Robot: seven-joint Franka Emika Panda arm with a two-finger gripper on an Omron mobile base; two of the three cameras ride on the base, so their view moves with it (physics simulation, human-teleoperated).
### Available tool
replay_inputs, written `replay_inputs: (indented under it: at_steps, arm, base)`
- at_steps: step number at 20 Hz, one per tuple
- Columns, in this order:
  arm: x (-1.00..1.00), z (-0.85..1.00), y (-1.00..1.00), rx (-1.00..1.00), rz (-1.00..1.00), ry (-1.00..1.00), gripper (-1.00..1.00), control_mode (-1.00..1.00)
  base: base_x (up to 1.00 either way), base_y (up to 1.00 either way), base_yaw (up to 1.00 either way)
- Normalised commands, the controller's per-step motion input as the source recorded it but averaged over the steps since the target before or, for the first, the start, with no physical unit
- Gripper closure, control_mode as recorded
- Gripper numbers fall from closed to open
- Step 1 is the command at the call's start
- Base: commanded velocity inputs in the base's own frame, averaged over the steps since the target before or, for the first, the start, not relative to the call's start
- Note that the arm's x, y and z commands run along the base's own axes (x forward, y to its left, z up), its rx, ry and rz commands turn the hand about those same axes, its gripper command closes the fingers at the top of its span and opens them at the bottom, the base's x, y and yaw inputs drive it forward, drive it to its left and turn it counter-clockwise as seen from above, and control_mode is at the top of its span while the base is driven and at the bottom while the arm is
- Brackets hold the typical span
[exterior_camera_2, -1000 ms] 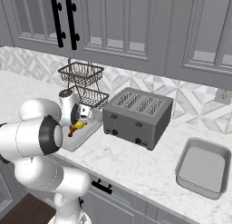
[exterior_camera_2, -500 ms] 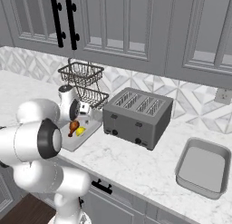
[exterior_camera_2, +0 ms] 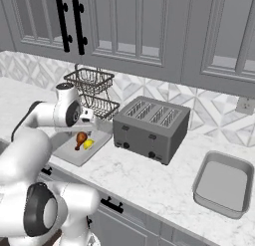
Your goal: Place one lemon and one chicken drumstick in each tupperware on the nearby counter, to pack two identical lunches.
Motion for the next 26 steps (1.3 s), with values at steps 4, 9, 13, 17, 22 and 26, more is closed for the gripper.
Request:
replay_inputs:
  at_steps: [4,9,13,17,22,26]
  arm:
    - [-1.0,-0.19,0.0,0.0,0.01,0.25,-1.0,-1.0]
    - [-0.92,-0.2,-0.2,0.0,0.0,0.02,-1.0,-1.0]
    - [-0.66,0.81,-0.38,0.01,0.0,0.08,-1.0,-1.0]
    - [-0.94,0.65,-0.2,0.01,0.0,-0.03,-1.0,-1.0]
    - [-0.71,0.2,0.0,0.0,0.03,-0.15,-1.0,-1.0]
    - [0.0,0.0,0.0,0.0,0.0,0.0,-1.0,-1.0]
  base:
    - [0.0,0.0,0.0]
    - [0.0,0.0,0.0]
    - [0.0,0.0,0.0]
    - [0.0,0.0,0.0]
    - [0.0,0.0,0.0]
    - [0.0,0.0,0.0]
